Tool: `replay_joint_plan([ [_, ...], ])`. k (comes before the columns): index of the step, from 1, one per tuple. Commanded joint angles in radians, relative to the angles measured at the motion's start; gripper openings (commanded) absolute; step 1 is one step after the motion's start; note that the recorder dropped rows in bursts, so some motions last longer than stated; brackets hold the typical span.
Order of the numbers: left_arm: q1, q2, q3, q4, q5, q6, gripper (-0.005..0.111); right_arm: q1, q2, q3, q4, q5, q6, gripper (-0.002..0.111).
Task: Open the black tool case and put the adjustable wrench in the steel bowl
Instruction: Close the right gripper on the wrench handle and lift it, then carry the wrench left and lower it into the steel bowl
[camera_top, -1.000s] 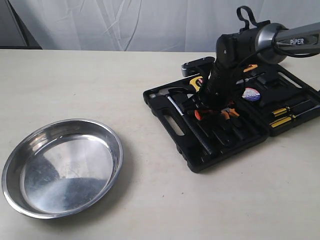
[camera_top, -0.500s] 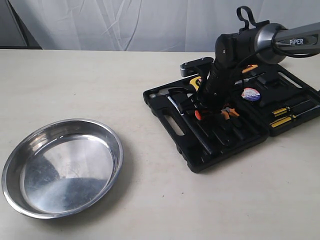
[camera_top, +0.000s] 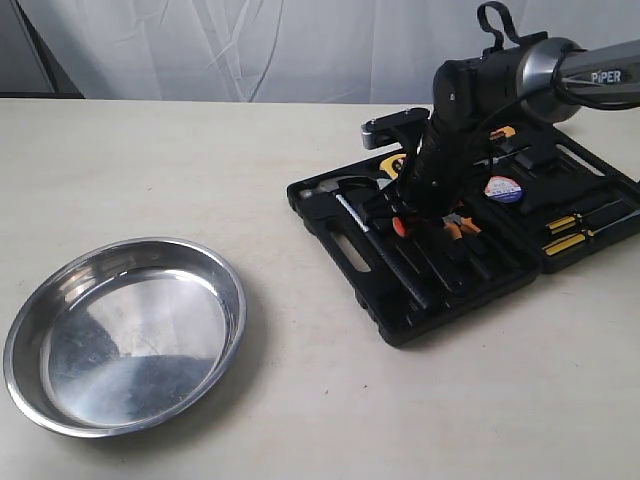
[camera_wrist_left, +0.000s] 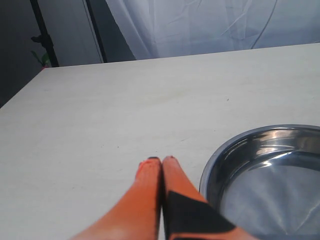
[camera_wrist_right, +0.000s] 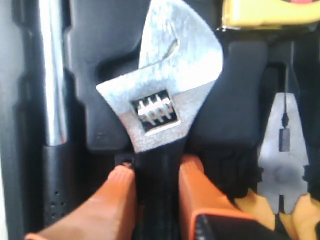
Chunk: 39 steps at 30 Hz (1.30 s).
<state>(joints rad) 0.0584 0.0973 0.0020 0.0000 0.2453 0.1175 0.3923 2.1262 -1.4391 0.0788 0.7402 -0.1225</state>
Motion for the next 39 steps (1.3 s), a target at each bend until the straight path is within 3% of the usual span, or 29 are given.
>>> replay_joint_plan([
  [1, 0.002, -0.004, -0.002, -0.007, -0.013, -0.006, 0.000, 0.000, -0.077, -0.003, 0.000, -0.030, 0.000, -0.001],
  [10, 0.002, -0.004, -0.002, -0.007, -0.013, -0.006, 0.000, 0.000, -0.130, -0.003, 0.034, -0.021, -0.003, -0.001],
  [16, 0.002, -0.004, -0.002, -0.007, -0.013, -0.006, 0.000, 0.066, -0.180, -0.003, 0.365, -0.002, -0.269, -0.001],
  [20, 0.002, -0.004, -0.002, -0.007, -0.013, -0.006, 0.000, 0.190, -0.176, -0.021, 0.566, -0.003, -0.424, -0.001],
  [30, 0.002, -0.004, -0.002, -0.007, -0.013, -0.006, 0.000, 0.465, 0.037, -0.299, 0.578, 0.063, -0.399, -0.001],
  [39, 0.002, -0.004, -0.002, -0.007, -0.013, -0.006, 0.000, 0.516, 0.194, -0.383, 0.578, 0.078, -0.356, -0.001],
])
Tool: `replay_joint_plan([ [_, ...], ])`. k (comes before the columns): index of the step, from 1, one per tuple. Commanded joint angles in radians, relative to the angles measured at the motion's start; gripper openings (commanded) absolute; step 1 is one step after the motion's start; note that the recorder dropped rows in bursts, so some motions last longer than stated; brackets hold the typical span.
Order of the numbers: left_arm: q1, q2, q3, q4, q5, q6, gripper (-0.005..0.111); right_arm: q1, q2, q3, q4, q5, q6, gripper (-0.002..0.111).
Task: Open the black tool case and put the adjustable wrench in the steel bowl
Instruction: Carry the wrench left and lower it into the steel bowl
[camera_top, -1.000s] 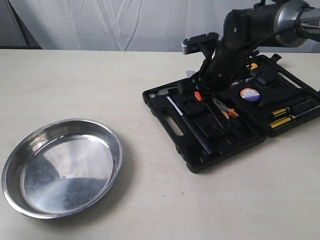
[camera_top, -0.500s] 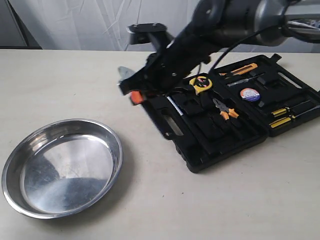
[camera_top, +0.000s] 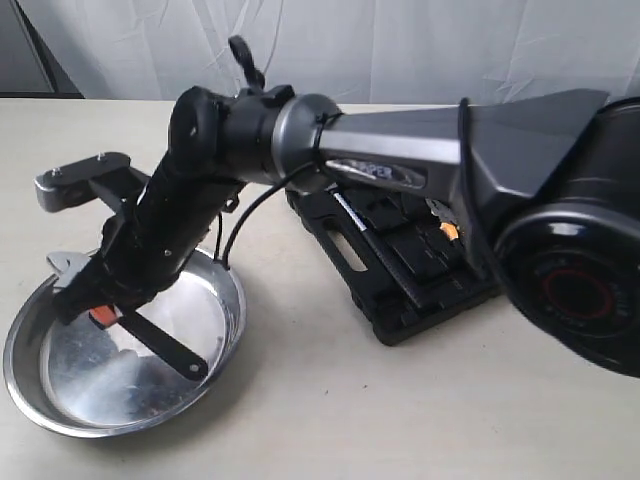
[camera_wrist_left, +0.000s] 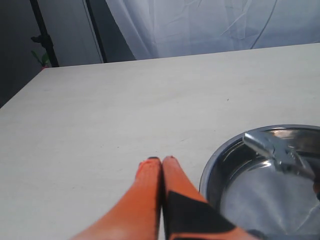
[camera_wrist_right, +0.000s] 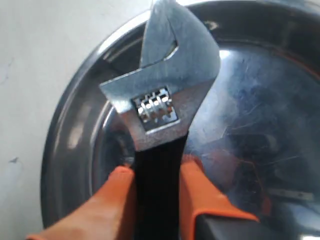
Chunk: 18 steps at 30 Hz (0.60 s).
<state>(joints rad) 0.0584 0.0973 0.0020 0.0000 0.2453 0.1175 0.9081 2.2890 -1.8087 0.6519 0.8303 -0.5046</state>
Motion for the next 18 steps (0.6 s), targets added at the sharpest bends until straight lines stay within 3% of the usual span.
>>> replay_joint_plan([
  [1, 0.002, -0.004, -0.002, -0.007, -0.013, -0.006, 0.000, 0.000, 0.042, -0.014, 0.002, -0.015, 0.026, -0.001],
  [7, 0.002, -0.004, -0.002, -0.007, -0.013, -0.006, 0.000, 0.000, 0.060, -0.014, -0.109, -0.093, 0.125, 0.000],
  [14, 0.002, -0.004, -0.002, -0.007, -0.013, -0.006, 0.000, 0.000, 0.060, -0.014, -0.120, -0.146, 0.138, 0.029],
  [18, 0.002, -0.004, -0.002, -0.007, -0.013, -0.006, 0.000, 0.000, 0.060, -0.014, -0.123, -0.146, 0.138, 0.033],
])
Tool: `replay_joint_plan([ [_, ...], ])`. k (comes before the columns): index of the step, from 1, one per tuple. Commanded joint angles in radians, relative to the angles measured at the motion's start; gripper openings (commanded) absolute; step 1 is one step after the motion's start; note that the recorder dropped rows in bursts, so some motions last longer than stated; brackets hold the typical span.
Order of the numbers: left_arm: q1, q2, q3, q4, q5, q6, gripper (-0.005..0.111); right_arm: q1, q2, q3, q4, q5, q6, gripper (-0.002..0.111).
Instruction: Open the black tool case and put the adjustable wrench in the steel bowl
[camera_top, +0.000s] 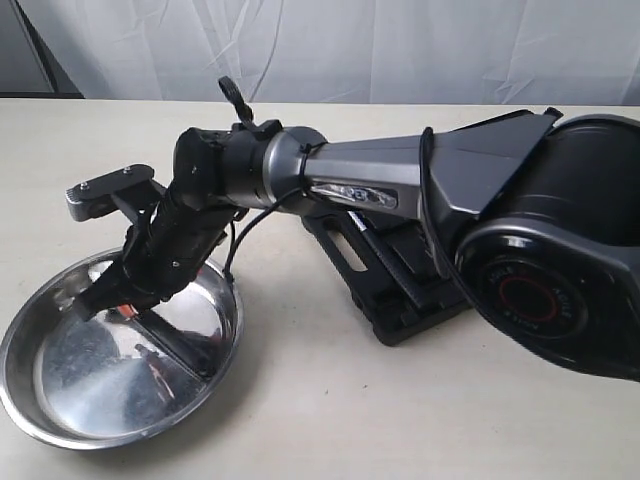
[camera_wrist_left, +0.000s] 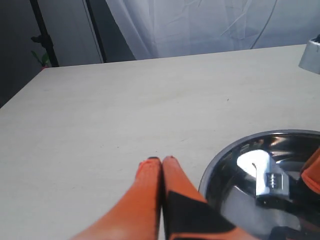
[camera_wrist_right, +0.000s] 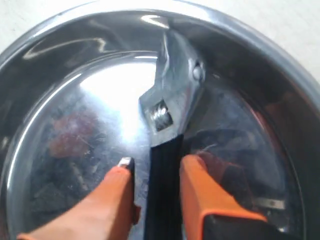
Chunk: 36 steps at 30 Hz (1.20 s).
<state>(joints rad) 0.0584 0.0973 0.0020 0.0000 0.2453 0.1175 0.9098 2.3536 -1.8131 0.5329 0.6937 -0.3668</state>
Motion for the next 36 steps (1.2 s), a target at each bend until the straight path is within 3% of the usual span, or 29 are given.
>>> replay_joint_plan([
  [1, 0.002, -0.004, -0.002, -0.007, -0.013, -0.006, 0.000, -0.002, -0.005, -0.009, -0.004, -0.009, 0.000, 0.033],
  [6, 0.002, -0.004, -0.002, -0.007, -0.013, -0.006, 0.000, -0.002, -0.047, -0.009, -0.047, 0.034, 0.000, 0.030],
  [7, 0.002, -0.004, -0.002, -0.007, -0.013, -0.006, 0.000, -0.002, -0.062, -0.009, -0.062, 0.046, -0.011, 0.026],
  [10, 0.002, -0.004, -0.002, -0.007, -0.013, -0.006, 0.000, -0.002, -0.131, -0.009, -0.120, 0.080, -0.026, -0.001],
  [15, 0.002, -0.004, -0.002, -0.007, -0.013, -0.006, 0.000, -0.002, -0.276, -0.005, -0.208, 0.166, -0.024, 0.000],
  [20, 0.002, -0.004, -0.002, -0.007, -0.013, -0.006, 0.000, -0.002, -0.486, 0.143, -0.318, 0.130, 0.032, 0.000],
  [25, 0.002, -0.004, -0.002, -0.007, -0.013, -0.006, 0.000, -0.002, -0.766, 0.405, -0.641, 0.100, 0.259, 0.000],
  [31, 0.002, -0.004, -0.002, -0.007, -0.013, -0.006, 0.000, -0.002, -0.825, 0.411, -0.662, 0.209, 0.360, 0.000],
  [36, 0.002, -0.004, -0.002, -0.007, -0.013, -0.006, 0.000, -0.027, -0.847, 0.419, -0.998, 0.523, 0.873, 0.000],
])
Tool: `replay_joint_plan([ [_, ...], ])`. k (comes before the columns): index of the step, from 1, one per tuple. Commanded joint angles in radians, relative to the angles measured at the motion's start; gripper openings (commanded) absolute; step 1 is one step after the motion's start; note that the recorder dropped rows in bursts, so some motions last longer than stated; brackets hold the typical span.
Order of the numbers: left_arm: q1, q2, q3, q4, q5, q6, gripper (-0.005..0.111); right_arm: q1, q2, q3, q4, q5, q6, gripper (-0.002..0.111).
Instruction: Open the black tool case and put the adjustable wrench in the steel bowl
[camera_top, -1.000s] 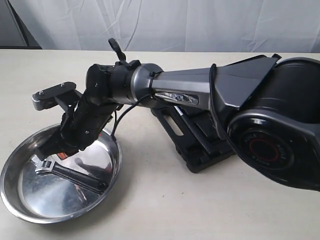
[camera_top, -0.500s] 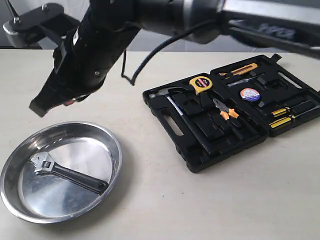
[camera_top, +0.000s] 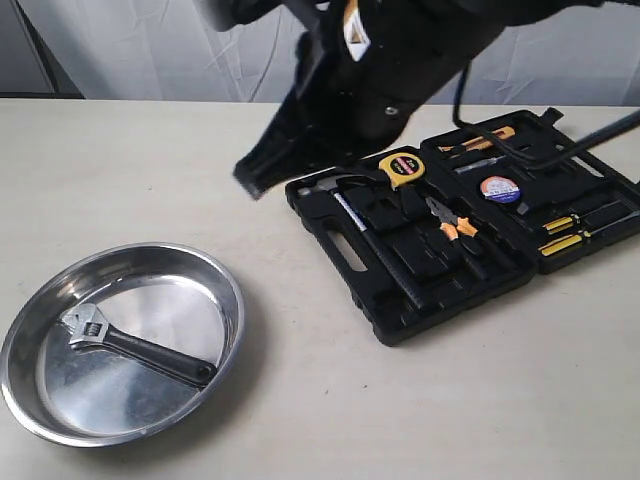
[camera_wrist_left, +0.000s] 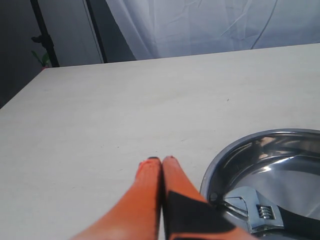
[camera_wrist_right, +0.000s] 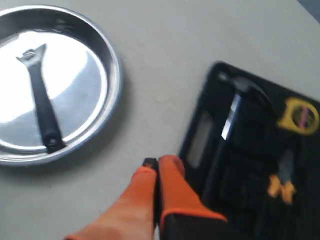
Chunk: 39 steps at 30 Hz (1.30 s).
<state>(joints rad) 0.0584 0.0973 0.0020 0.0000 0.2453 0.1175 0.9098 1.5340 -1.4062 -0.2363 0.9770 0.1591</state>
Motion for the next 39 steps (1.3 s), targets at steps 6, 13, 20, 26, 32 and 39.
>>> replay_joint_plan([
  [6, 0.002, -0.004, -0.002, -0.007, -0.013, -0.006, 0.000, -0.042, -0.236, 0.254, -0.362, -0.064, 0.427, 0.000],
  [13, 0.002, -0.004, -0.002, -0.007, -0.013, -0.006, 0.000, -0.183, -0.612, 0.747, -0.495, -0.672, 0.743, 0.000],
  [20, 0.002, -0.004, -0.002, -0.007, -0.013, -0.006, 0.000, -0.504, -0.937, 1.149, -0.499, -0.955, 0.801, 0.000],
  [26, 0.002, -0.004, -0.002, -0.007, -0.013, -0.006, 0.000, -0.769, -1.344, 1.394, -0.362, -0.918, 0.801, 0.000],
  [32, 0.002, -0.004, -0.002, -0.007, -0.013, -0.006, 0.000, -0.917, -1.531, 1.406, -0.113, -0.675, 0.805, 0.000],
  [39, 0.002, -0.004, -0.002, -0.007, -0.013, -0.006, 0.000, -0.956, -1.534, 1.406, -0.134, -0.658, 0.797, 0.000],
])
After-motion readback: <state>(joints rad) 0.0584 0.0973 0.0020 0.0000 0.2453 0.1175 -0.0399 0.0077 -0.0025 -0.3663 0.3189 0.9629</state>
